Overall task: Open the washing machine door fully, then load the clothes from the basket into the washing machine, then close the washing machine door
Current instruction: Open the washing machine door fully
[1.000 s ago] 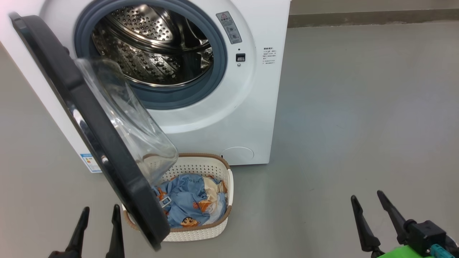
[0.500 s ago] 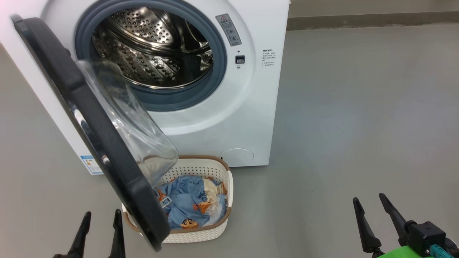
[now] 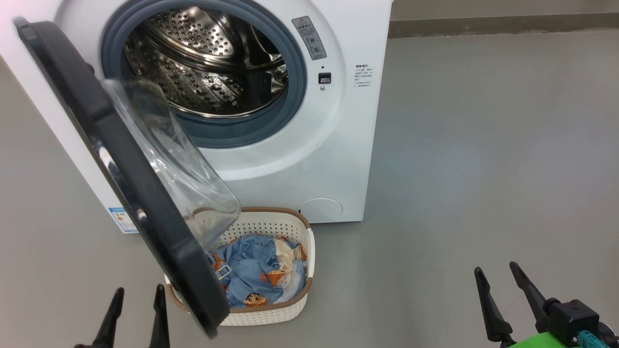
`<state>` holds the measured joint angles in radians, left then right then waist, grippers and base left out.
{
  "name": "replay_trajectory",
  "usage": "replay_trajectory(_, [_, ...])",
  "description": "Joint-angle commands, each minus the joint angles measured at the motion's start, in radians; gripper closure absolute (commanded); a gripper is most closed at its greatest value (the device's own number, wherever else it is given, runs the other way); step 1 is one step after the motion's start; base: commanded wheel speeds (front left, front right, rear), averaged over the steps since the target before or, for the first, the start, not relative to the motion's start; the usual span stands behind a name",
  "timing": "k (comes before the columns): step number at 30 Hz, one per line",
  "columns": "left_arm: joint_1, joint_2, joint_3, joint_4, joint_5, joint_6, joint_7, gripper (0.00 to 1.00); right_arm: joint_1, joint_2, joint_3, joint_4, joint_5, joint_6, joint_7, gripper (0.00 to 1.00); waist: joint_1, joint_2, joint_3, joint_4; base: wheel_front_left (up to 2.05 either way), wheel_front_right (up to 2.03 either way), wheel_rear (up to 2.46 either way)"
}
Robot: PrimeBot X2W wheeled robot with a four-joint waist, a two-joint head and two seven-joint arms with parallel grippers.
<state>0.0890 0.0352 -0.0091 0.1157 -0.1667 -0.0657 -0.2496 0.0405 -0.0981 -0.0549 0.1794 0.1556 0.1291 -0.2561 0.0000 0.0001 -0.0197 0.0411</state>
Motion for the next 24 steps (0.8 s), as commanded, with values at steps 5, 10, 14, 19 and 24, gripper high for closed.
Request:
replay_trajectory(5, [-0.03, 0.015, 0.036, -0.04, -0.01, -0.006, -0.012, 1.0, -0.036, -0.007, 0.015, -0.025, -0.012, 0.002, -0.006, 0.0, 0.0, -0.0001, 0.002, 0.001, 0.0, 0.0, 0.0])
replay_trajectory(10, [-0.061, 0.015, 0.094, -0.185, 0.001, -0.004, -0.012, 1.0, -0.037, -0.004, 0.014, -0.029, -0.008, 0.002, -0.006, 0.0, 0.0, -0.0001, 0.006, 0.002, 0.0, 0.0, 0.0])
replay_trajectory(14, [-0.118, 0.015, 0.129, -0.36, 0.019, -0.01, -0.012, 1.0, -0.037, -0.003, 0.015, -0.03, -0.004, 0.002, -0.006, 0.0, 0.0, -0.0001, 0.009, 0.004, 0.0, 0.0, 0.0])
replay_trajectory(19, [-0.178, 0.015, 0.077, -0.533, 0.04, -0.035, -0.012, 1.0, -0.038, -0.003, 0.021, -0.027, 0.0, 0.002, -0.006, 0.0, 0.0, -0.0001, 0.013, 0.002, 0.0, 0.0, 0.0])
replay_trajectory(24, [-0.178, 0.023, -0.107, -0.567, 0.085, -0.059, -0.012, 1.0, -0.04, -0.002, 0.023, -0.022, 0.009, 0.002, -0.006, 0.0, 0.0, -0.0001, 0.016, -0.001, 0.0, 0.0, 0.0])
